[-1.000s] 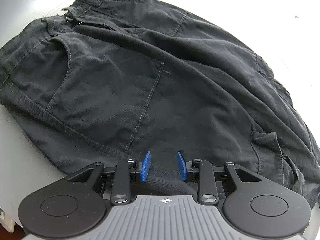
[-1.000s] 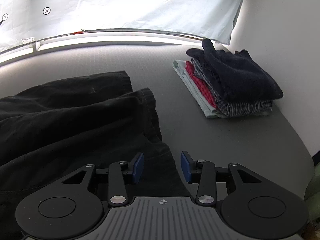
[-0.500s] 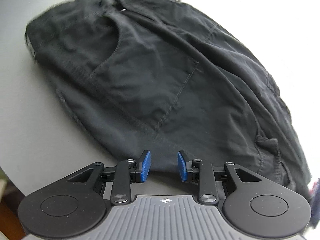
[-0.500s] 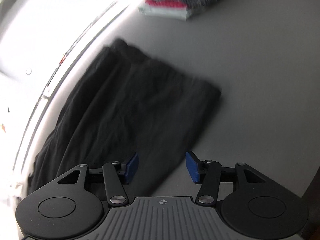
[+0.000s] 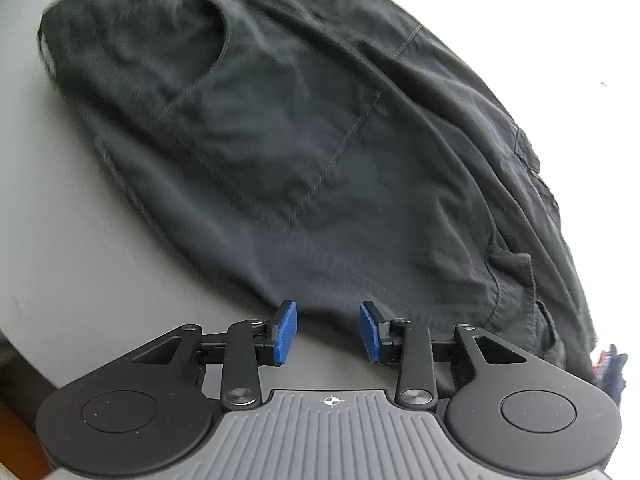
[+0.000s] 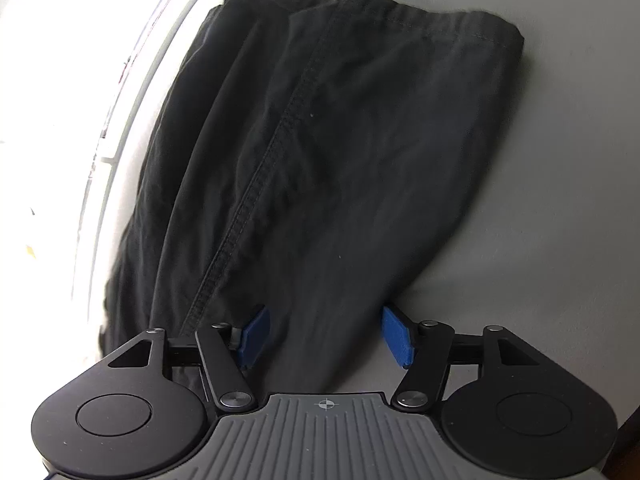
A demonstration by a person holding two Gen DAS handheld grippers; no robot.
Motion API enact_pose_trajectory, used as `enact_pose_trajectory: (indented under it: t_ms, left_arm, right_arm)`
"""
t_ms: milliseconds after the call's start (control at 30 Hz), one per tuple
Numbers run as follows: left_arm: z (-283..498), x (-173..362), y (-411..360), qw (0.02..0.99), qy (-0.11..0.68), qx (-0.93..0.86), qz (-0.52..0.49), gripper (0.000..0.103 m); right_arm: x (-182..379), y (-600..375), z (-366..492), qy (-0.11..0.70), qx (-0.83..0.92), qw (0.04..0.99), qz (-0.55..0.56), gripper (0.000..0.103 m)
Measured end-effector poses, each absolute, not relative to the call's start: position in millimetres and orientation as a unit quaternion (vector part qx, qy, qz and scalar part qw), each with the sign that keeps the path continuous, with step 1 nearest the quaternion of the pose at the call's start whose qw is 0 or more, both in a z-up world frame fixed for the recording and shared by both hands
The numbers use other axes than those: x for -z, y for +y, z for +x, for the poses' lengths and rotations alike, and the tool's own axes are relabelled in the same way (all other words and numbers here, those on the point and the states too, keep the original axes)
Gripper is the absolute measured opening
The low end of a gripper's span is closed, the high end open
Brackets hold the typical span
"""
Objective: Fold clothes
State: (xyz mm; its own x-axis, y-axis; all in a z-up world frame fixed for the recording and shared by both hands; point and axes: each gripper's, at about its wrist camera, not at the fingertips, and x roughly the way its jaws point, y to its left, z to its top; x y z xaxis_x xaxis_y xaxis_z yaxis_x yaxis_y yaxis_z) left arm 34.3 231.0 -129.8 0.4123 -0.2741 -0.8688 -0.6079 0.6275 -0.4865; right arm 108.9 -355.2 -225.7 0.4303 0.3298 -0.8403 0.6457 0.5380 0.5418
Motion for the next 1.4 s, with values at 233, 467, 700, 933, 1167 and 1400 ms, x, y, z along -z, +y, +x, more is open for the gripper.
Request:
enact_pose_trajectory:
  t_ms: [233,467,700,933,1167,1400]
  left_arm:
    - [21,146,230,0.711,0.500,-0.136,-0.476,0.040]
    - [18,148,238,0.705,0.483,-0.161,-0.494,0.040]
    - [-10,155,272,0.696,0.402,-0.191,-0.564,0.041]
    - [-16,155,282,0.689,0.405,-0.181,-0.573,0.041]
    - [-25,155,290,0.683,0.424,-0.192,-0.562,0.043]
    - [-19,164,304,0.686,0.412,-0.189,-0.569,0.046]
  right_arm:
    - [231,-355,111,0.522,0.138,0.658,0.525,0.070]
    - [239,-364,91,0.510,0.152,0.613,0.584,0.058]
    - [237,-355,83,0.505,0.133,0.613,0.592,0.063]
    - [232,-341,93,0.520,0.118,0.613,0.583,0.070]
    - [229,-337,96,0.522,0.118,0.607,0.587,0.072]
    - [226,-332,98,0.521,0.117,0.610,0.585,0.074]
